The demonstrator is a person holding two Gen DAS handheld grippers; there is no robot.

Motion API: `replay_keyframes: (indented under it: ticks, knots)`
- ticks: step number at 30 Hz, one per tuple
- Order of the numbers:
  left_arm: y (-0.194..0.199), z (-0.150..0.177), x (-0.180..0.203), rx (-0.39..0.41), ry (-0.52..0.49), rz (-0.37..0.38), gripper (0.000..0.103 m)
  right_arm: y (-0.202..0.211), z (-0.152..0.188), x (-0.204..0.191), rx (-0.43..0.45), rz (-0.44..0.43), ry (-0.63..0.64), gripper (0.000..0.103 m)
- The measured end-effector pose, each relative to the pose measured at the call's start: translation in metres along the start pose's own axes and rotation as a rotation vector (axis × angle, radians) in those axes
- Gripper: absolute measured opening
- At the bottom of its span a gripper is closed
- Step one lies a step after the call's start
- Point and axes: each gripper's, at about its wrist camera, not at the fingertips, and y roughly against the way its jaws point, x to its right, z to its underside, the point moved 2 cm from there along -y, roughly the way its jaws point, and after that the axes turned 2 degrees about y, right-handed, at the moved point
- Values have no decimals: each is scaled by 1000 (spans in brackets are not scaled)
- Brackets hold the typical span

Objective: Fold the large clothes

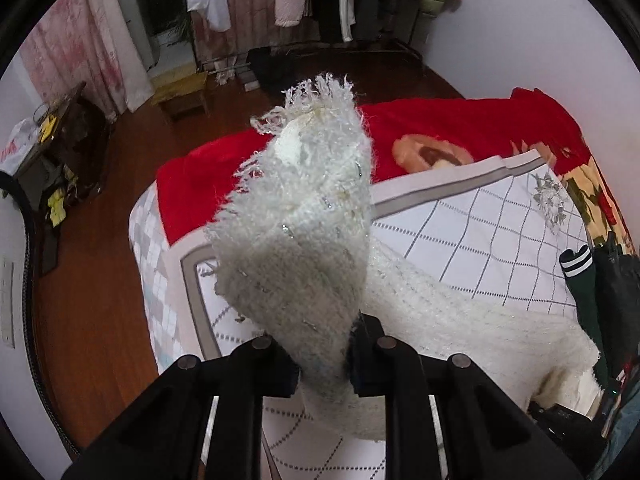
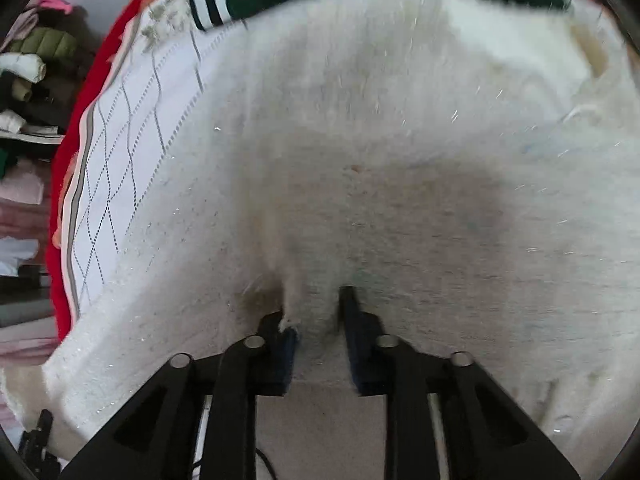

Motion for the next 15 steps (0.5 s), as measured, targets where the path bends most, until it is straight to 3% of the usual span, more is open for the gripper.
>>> replay_keyframes:
  ticks: [1,3,4,8,12,15]
  knots:
    - [6,-1,6,10,-16,1,15,2,0,1,4,-18,0,41]
    - [15,-3,20,45,-75,-4,15,22,3,4,55,-67,24,69]
    - [20,-3,27,63,-107,-6,14,32,6,5,81,-49,45,73]
    - [46,5,76,158,-294,1,13,75,22,33,125,104,103,74]
    - [79,36,145,218,-495,84,13,100,28,82,117,148,27,74]
    - [100,78,205,192,-622,180,13,124,34,144,142,159,-62,74]
